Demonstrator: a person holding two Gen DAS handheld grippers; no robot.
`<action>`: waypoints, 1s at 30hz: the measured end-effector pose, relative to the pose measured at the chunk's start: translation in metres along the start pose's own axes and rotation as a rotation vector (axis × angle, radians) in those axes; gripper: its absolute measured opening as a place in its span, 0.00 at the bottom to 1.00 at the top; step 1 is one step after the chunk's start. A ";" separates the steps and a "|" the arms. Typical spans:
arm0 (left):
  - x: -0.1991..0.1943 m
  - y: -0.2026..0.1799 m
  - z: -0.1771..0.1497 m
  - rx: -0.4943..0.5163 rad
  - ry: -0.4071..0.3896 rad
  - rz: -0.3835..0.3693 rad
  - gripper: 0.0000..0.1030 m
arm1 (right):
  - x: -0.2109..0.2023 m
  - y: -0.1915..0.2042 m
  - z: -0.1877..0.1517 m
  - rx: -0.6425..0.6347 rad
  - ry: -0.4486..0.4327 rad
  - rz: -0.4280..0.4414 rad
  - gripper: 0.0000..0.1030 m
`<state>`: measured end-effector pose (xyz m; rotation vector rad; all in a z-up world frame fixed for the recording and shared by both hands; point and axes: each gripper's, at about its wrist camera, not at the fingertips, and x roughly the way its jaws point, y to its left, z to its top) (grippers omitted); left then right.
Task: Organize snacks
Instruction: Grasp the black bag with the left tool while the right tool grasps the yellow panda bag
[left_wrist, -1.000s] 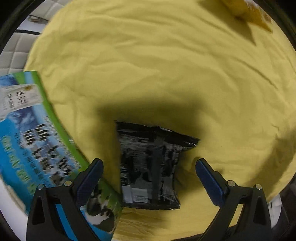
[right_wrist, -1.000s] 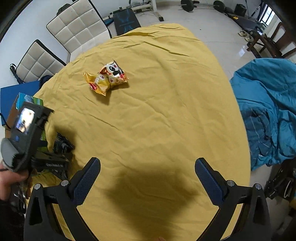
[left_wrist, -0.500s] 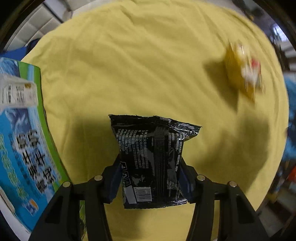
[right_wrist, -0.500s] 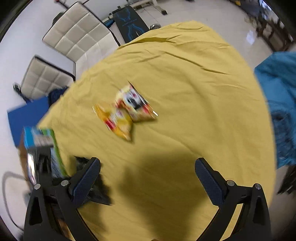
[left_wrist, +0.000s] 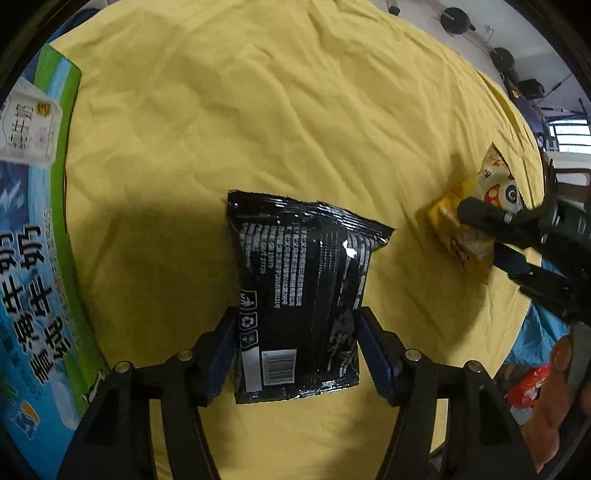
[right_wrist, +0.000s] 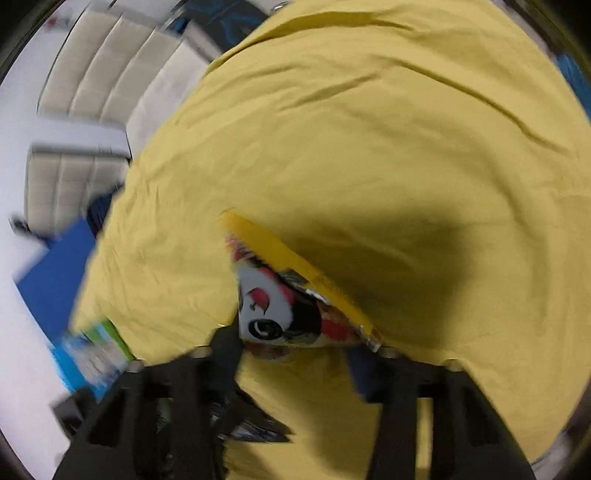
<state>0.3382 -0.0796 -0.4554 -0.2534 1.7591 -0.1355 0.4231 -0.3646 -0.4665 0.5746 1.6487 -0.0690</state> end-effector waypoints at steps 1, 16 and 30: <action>0.000 -0.002 0.001 0.006 0.006 0.006 0.61 | 0.001 0.004 -0.004 -0.056 0.005 -0.038 0.45; 0.018 -0.070 -0.033 0.074 -0.088 0.138 0.52 | -0.019 0.001 -0.052 -0.312 -0.029 -0.216 0.76; 0.003 -0.044 -0.042 0.093 -0.128 0.148 0.48 | 0.010 -0.015 -0.047 -0.221 -0.092 -0.218 0.59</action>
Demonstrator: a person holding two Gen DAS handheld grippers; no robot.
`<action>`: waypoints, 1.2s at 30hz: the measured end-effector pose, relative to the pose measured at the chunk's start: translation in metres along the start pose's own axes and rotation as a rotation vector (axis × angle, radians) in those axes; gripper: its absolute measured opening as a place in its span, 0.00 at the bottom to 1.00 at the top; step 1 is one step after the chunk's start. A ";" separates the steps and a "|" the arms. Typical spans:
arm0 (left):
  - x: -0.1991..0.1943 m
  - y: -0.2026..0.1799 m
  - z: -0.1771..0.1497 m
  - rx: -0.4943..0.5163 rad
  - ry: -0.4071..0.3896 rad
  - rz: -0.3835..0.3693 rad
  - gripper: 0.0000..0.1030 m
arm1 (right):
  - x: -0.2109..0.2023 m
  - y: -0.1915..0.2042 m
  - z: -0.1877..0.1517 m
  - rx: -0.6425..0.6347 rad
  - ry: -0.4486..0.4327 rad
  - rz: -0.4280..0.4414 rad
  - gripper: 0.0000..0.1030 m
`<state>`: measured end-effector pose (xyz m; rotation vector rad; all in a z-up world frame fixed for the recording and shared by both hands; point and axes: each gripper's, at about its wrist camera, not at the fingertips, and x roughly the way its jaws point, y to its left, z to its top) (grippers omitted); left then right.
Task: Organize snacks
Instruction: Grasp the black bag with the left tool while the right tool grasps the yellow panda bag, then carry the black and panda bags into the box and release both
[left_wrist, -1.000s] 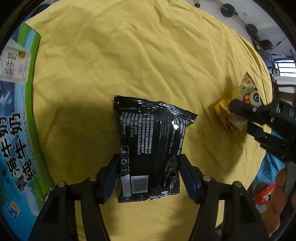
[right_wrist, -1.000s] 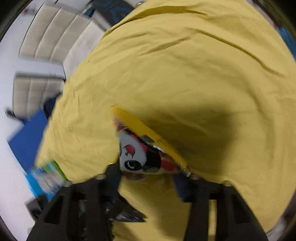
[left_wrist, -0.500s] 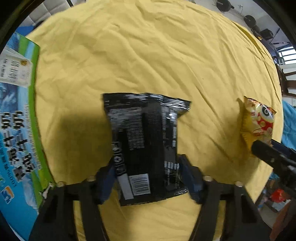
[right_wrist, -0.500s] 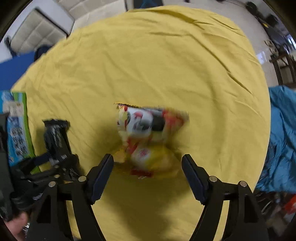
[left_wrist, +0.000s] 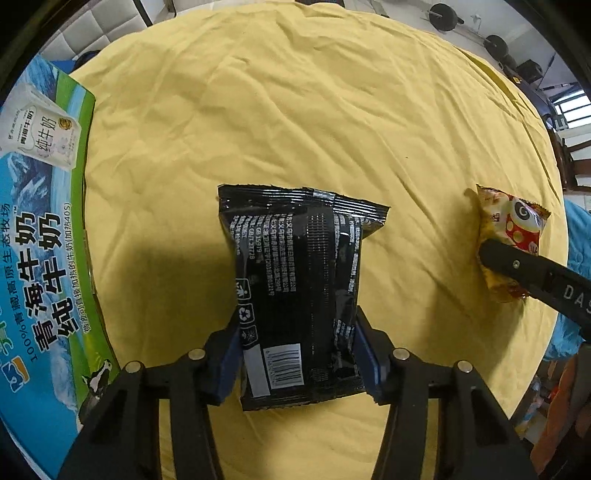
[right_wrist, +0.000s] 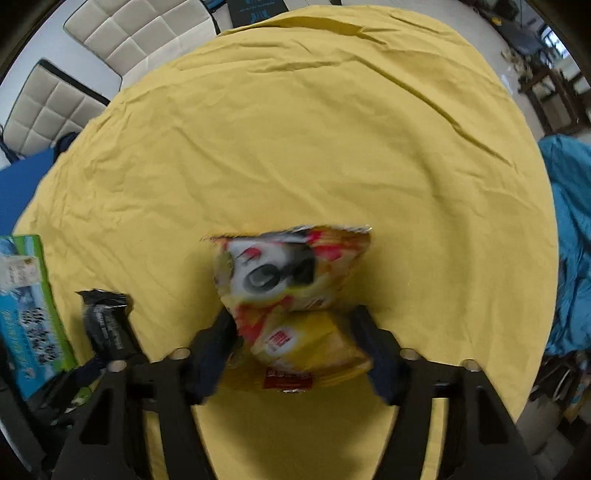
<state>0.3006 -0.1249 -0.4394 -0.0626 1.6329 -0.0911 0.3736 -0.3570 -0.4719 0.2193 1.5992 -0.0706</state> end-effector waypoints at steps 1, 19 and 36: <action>-0.006 0.001 -0.003 0.007 -0.008 0.005 0.47 | 0.001 0.001 -0.002 -0.003 -0.005 0.000 0.56; -0.111 -0.007 -0.070 0.092 -0.227 -0.063 0.46 | -0.058 0.044 -0.064 -0.105 -0.114 0.089 0.44; -0.221 0.115 -0.133 0.060 -0.383 -0.119 0.46 | -0.181 0.120 -0.184 -0.200 -0.201 0.264 0.43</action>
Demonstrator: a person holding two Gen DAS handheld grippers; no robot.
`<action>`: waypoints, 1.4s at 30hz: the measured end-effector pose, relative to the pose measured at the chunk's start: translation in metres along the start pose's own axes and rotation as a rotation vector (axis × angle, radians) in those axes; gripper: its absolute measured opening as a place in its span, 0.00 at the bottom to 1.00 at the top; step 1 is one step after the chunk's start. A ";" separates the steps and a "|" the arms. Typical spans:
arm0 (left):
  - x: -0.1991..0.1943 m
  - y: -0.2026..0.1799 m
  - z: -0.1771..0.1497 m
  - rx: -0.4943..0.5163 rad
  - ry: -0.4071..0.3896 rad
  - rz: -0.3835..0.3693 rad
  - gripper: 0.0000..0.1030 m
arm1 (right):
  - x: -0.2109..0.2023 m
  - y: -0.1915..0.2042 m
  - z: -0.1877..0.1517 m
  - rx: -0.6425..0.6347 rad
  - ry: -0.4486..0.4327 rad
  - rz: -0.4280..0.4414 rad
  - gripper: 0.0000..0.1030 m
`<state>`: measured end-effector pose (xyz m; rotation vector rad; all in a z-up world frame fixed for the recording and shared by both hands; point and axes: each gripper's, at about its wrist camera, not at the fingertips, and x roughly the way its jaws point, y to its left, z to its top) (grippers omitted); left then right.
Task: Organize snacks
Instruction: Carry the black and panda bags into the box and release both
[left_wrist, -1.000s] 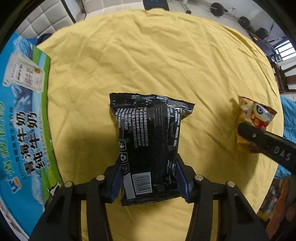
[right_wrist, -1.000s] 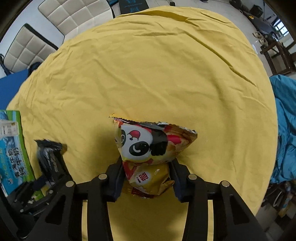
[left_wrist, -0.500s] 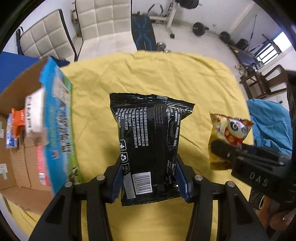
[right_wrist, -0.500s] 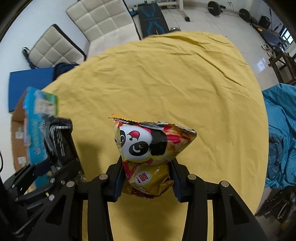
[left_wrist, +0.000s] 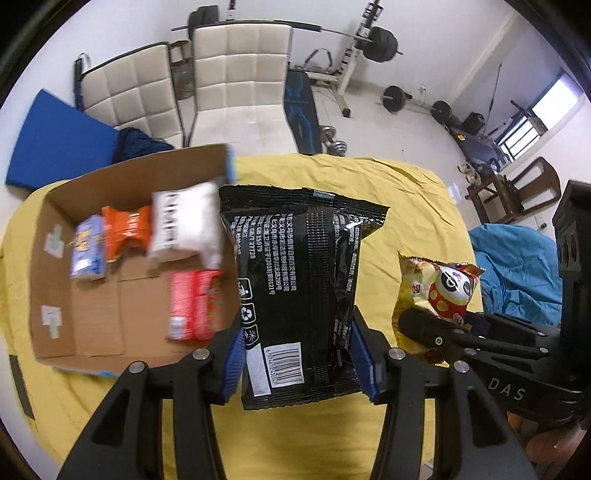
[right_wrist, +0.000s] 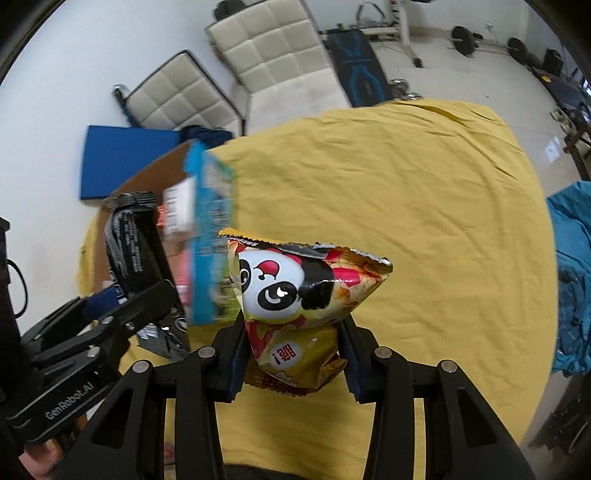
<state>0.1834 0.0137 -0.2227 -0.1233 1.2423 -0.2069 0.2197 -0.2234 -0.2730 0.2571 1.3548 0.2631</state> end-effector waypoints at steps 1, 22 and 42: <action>-0.007 0.015 -0.003 -0.012 -0.006 0.006 0.46 | 0.001 0.012 -0.001 -0.007 -0.001 0.011 0.43; -0.001 0.227 -0.014 -0.156 0.046 0.155 0.46 | 0.121 0.225 0.004 -0.201 0.111 0.027 0.44; 0.131 0.288 -0.021 -0.174 0.411 0.038 0.48 | 0.275 0.234 0.008 -0.251 0.317 -0.057 0.46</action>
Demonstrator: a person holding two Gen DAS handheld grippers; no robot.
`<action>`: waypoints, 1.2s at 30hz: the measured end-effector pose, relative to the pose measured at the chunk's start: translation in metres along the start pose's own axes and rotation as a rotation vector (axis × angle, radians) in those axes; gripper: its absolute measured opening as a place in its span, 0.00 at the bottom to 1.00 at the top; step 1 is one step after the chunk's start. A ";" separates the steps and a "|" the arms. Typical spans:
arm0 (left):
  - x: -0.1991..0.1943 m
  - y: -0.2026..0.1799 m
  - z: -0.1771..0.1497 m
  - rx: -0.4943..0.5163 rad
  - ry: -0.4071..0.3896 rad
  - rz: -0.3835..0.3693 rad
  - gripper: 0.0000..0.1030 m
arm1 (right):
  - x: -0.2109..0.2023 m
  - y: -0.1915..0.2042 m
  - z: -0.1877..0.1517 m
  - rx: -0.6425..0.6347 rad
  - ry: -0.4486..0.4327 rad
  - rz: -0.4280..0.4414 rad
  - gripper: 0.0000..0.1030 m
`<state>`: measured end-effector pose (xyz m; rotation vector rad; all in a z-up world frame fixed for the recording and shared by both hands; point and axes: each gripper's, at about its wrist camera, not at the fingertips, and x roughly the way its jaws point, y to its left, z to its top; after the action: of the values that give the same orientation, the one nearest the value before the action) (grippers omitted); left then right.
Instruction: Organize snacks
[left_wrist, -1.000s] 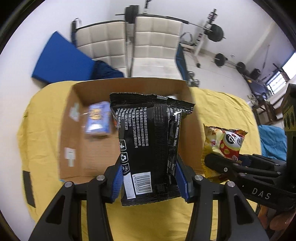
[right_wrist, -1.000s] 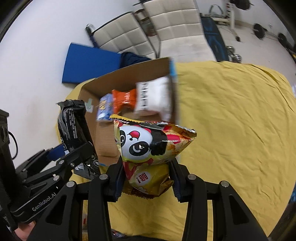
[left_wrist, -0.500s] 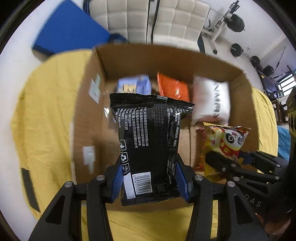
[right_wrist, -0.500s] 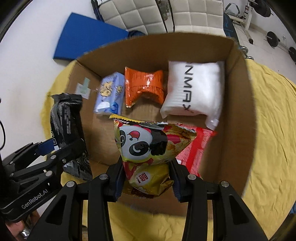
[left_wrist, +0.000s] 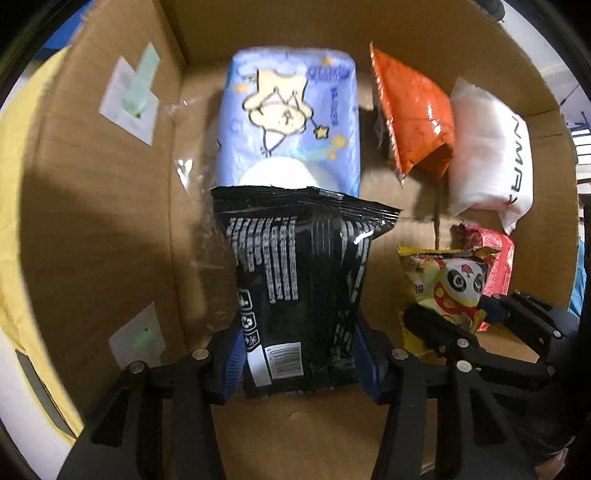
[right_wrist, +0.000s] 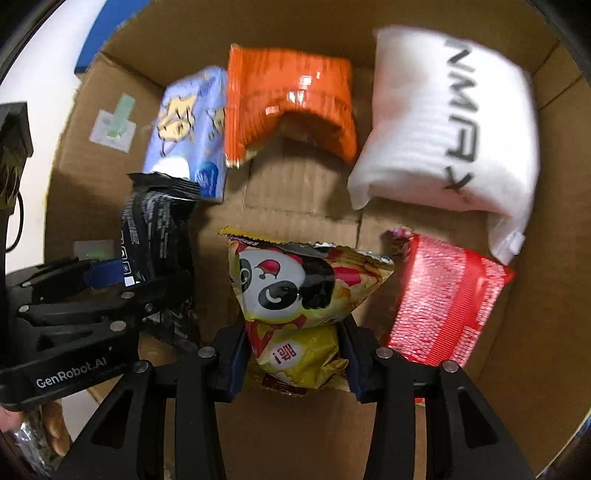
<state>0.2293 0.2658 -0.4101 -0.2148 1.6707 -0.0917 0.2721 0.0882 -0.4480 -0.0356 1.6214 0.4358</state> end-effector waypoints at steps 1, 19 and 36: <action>0.002 0.000 -0.001 -0.006 0.007 -0.005 0.49 | 0.003 -0.002 0.001 0.011 0.006 0.002 0.46; -0.026 -0.012 -0.005 0.002 -0.075 0.049 0.63 | -0.003 -0.008 0.010 0.007 0.009 -0.078 0.59; -0.095 -0.026 -0.034 -0.034 -0.312 0.087 0.99 | -0.081 -0.023 -0.007 0.025 -0.150 -0.174 0.99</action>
<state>0.2076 0.2568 -0.3089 -0.1718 1.3697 0.0351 0.2809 0.0463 -0.3751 -0.1210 1.4622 0.2773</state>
